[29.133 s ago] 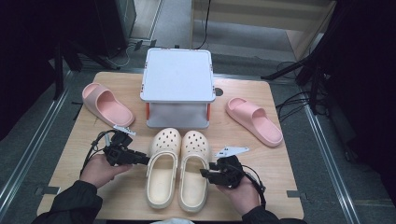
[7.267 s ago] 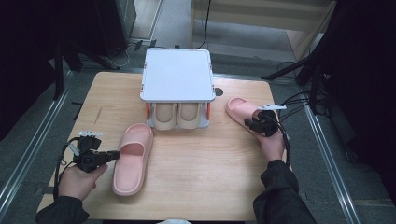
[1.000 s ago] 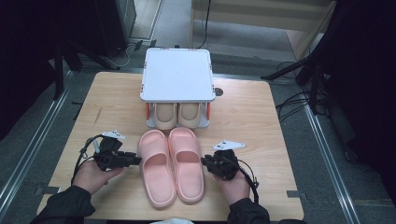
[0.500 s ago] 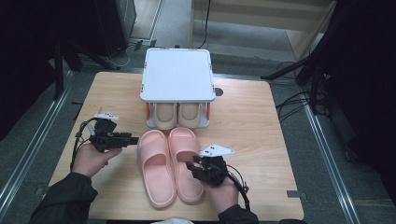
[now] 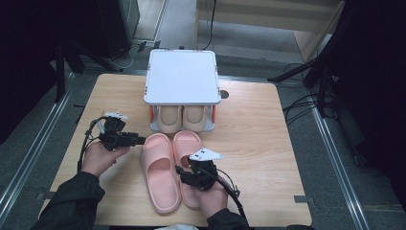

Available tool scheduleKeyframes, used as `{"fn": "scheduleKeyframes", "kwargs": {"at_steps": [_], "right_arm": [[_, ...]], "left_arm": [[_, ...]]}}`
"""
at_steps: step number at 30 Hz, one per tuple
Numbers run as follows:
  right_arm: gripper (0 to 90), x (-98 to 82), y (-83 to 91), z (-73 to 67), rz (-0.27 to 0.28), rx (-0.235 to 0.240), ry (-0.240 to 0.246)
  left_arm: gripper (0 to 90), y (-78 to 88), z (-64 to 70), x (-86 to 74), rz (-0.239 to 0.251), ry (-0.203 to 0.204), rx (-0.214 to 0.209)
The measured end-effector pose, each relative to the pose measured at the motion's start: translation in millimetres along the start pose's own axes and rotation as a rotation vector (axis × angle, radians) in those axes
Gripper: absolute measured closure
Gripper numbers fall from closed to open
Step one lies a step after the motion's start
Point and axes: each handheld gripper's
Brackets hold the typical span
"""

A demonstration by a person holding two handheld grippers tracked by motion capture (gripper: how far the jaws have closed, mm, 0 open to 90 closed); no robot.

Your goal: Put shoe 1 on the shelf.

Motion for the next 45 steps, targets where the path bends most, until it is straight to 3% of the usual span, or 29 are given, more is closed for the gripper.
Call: {"fn": "scheduleKeyframes", "kwargs": {"at_steps": [8, 16, 25, 31, 38, 45], "right_arm": [[37.6, 7.1, -19.3, -12.5, 0.0, -0.007, -0.025], [38.2, 15.5, -35.7, -17.4, -0.013, -0.068, -0.057], [51.0, 19.2, -39.4, -19.9, -0.019, -0.126, -0.056], [69.3, 19.5, -35.1, -16.2, -0.032, -0.133, -0.056], [73.8, 19.7, -31.4, -13.3, -0.04, -0.112, -0.072], [76.2, 21.1, -25.9, -13.5, -0.056, -0.101, -0.04]], "left_arm": [[52.7, 5.1, -3.3, -4.8, 0.027, 0.026, -0.01], [52.8, 8.4, -9.3, -5.8, 0.036, 0.049, -0.016], [52.9, 10.9, -12.3, -6.6, 0.046, 0.061, -0.015], [53.2, 12.7, -15.6, -7.3, 0.053, 0.074, -0.013], [53.6, 13.8, -16.8, -7.5, 0.059, 0.078, -0.013], [53.7, 14.3, -17.6, -7.6, 0.061, 0.08, -0.014]]}}
Point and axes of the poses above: each handheld gripper's, and its own axes: y roughly backward along the jaws, x roughly out of its top, z roughly to its right, and after that the axes turned 7 degrees about y, right-handed
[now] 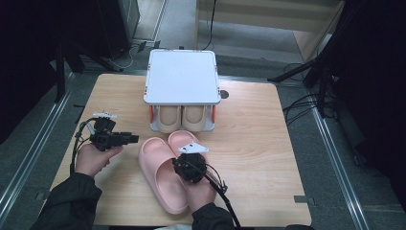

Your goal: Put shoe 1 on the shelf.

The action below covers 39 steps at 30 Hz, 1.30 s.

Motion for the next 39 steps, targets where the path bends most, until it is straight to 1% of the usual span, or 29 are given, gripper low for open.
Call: {"fn": "scheduleKeyframes", "kwargs": {"at_steps": [5, 7, 9, 13, 16, 18, 19, 22, 25, 27, 30, 35, 39], "right_arm": [[76.7, 1.7, 8.1, 4.3, 0.015, 0.021, 0.022], [76.6, 2.1, 11.7, 6.9, 0.011, 0.038, 0.034], [76.6, 2.1, 15.2, 9.9, -0.004, 0.062, 0.051], [76.6, 2.9, 25.7, 16.8, -0.018, 0.079, 0.08], [76.6, 5.7, 35.6, 24.1, -0.016, 0.112, 0.099], [76.5, 7.1, 42.0, 29.2, -0.017, 0.136, 0.121], [76.5, 7.3, 45.2, 31.5, -0.013, 0.138, 0.123], [76.5, 8.1, 55.2, 39.3, -0.013, 0.143, 0.156], [76.5, 9.3, 65.2, 48.8, -0.009, 0.174, 0.169], [76.5, 10.9, 70.7, 54.4, -0.01, 0.186, 0.188], [76.4, 13.9, 78.5, 60.8, -0.017, 0.184, 0.224], [76.4, 20.0, 90.8, 74.2, -0.02, 0.207, 0.248], [76.4, 27.6, 100.6, 84.1, -0.013, 0.245, 0.236]], "left_arm": [[53.7, 0.3, -0.5, -0.2, -0.003, 0.001, 0.001], [53.8, 1.0, -1.0, -0.1, -0.002, -0.001, 0.001], [53.7, 1.5, -1.4, -0.3, -0.001, -0.002, 0.004], [53.7, 2.1, -1.7, -0.4, 0.0, 0.004, 0.0], [53.7, 2.6, -1.7, -0.3, 0.004, 0.002, 0.003], [53.7, 2.7, -1.6, -0.3, 0.003, 0.002, 0.004], [53.7, 2.8, -1.3, -0.4, 0.004, 0.0, 0.005], [53.7, 3.2, -0.4, -0.5, 0.002, -0.011, 0.008], [53.7, 3.2, 0.4, -0.4, 0.001, -0.011, 0.006], [53.6, 3.2, 0.9, -0.3, -0.002, -0.014, 0.005], [53.6, 3.5, 1.6, -0.5, -0.004, -0.022, 0.004], [53.5, 3.2, 3.5, -0.8, -0.011, -0.028, 0.002], [53.3, 3.2, 5.5, -0.8, -0.012, -0.034, 0.001]]}}
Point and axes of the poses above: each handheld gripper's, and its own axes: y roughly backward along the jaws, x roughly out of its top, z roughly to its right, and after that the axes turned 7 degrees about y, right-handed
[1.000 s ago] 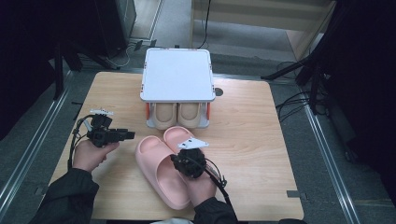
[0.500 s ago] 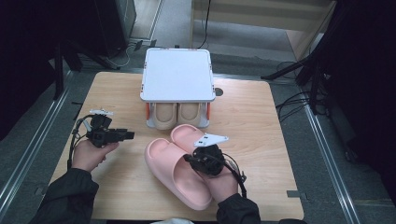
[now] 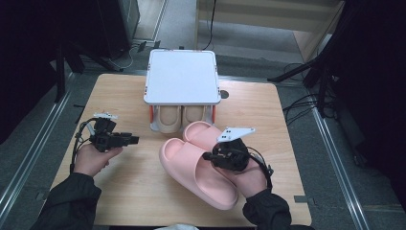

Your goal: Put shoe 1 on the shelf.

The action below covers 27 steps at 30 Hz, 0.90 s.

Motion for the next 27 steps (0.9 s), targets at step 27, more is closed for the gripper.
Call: {"fn": "scheduleKeyframes", "kwargs": {"at_steps": [27], "right_arm": [[76.3, 61.8, 62.6, 42.7, 0.034, 0.042, 0.029]], "left_arm": [[51.7, 5.0, 2.8, -1.3, -0.003, -0.024, 0.0]]}}
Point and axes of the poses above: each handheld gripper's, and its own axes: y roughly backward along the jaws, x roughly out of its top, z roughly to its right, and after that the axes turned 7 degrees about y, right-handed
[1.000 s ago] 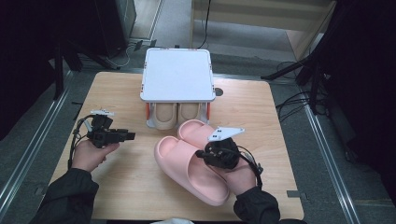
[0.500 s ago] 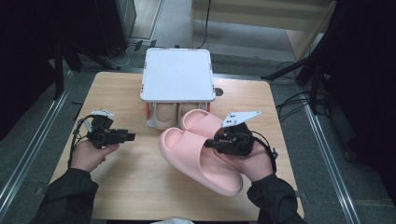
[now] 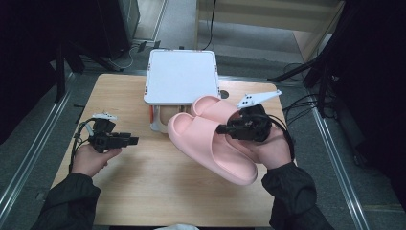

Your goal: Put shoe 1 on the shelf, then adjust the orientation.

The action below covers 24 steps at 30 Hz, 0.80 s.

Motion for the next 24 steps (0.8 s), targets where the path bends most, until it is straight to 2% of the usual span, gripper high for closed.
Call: {"fn": "scheduleKeyframes", "kwargs": {"at_steps": [11, 24], "right_arm": [[76.2, 24.1, 2.7, 11.8, 0.005, -0.004, -0.007], [76.1, 64.6, 6.1, 31.9, 0.006, -0.062, -0.001]], "left_arm": [[51.6, -1.9, 0.0, -0.5, -0.013, -0.002, -0.003], [51.4, -1.1, 0.8, -0.7, -0.013, -0.004, -0.012]]}}
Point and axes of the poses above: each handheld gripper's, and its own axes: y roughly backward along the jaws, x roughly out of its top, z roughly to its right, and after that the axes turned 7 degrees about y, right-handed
